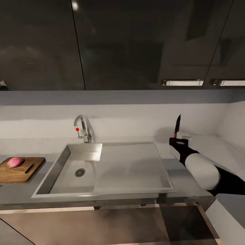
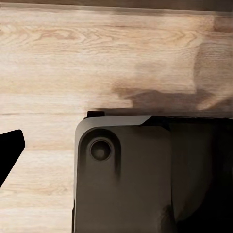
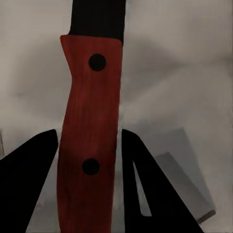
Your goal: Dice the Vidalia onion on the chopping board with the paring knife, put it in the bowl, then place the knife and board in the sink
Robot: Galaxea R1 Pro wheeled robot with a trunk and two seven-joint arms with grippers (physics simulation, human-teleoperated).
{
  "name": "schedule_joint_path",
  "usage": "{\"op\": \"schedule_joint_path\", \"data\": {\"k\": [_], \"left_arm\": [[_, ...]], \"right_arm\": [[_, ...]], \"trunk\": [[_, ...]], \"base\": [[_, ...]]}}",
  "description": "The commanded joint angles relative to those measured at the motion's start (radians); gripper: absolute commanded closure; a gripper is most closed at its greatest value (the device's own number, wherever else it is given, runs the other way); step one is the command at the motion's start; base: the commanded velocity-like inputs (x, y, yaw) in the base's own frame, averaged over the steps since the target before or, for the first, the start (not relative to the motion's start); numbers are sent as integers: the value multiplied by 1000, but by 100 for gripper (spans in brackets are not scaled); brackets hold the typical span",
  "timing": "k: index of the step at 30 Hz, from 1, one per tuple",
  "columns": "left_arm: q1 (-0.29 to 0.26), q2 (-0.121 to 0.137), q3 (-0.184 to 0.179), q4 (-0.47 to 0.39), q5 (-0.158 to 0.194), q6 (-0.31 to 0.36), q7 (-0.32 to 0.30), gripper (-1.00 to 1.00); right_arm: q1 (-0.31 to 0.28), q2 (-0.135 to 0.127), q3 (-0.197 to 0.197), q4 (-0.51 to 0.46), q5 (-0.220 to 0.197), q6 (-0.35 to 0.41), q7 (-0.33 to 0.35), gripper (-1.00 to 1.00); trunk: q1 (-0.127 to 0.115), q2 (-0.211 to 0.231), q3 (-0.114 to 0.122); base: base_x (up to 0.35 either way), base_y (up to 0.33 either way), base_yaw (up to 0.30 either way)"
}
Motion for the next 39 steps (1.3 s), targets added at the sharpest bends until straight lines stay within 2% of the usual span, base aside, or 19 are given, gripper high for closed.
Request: {"op": "schedule_joint_path", "data": {"k": [1, 5, 10, 14, 16, 18, 22, 26, 28, 32, 39], "left_arm": [[-1, 1, -8, 1, 10, -3, -2, -100], [-1, 1, -8, 1, 10, -3, -2, -100], [-1, 1, -8, 1, 10, -3, -2, -100], [-1, 1, -7, 1, 10, -3, -2, -100], [-1, 1, -7, 1, 11, -3, -2, -100], [-1, 1, -6, 1, 10, -3, -2, -100], [-1, 1, -6, 1, 10, -3, -2, -100], [-1, 2, -6, 1, 11, -3, -2, -100], [-1, 2, -6, 1, 11, -3, -2, -100], [-1, 3, -6, 1, 11, -3, -2, -100], [-1, 2, -6, 1, 11, -3, -2, -100]], "right_arm": [[-1, 6, -9, 5, 19, -22, 1, 100], [-1, 14, -9, 19, 34, -60, 26, 100], [0, 16, -9, 26, 61, -104, 118, 100], [23, 19, -8, 26, 132, -125, 147, 100], [35, 41, -9, 27, 207, -173, 152, 100], [53, 63, -9, 27, 230, -202, 153, 100], [79, 87, -8, 27, 249, -255, 153, 100], [95, 118, -9, 27, 357, -276, 153, 100], [101, 125, -9, 27, 392, -280, 153, 100], [107, 129, -9, 26, 412, -282, 153, 100], [109, 133, -9, 27, 418, -282, 153, 100]], "trunk": [[1, -2, -2], [1, -2, -2], [1, -2, -2], [1, -2, -2], [1, -2, -2], [1, -2, -2], [1, -2, -2], [1, -2, -2], [1, -2, -2], [1, -2, -2], [1, -2, -2]], "base": [[0, 0, 0], [0, 0, 0], [0, 0, 0], [0, 0, 0], [0, 0, 0], [0, 0, 0], [0, 0, 0], [0, 0, 0], [0, 0, 0], [0, 0, 0], [0, 0, 0]]}}
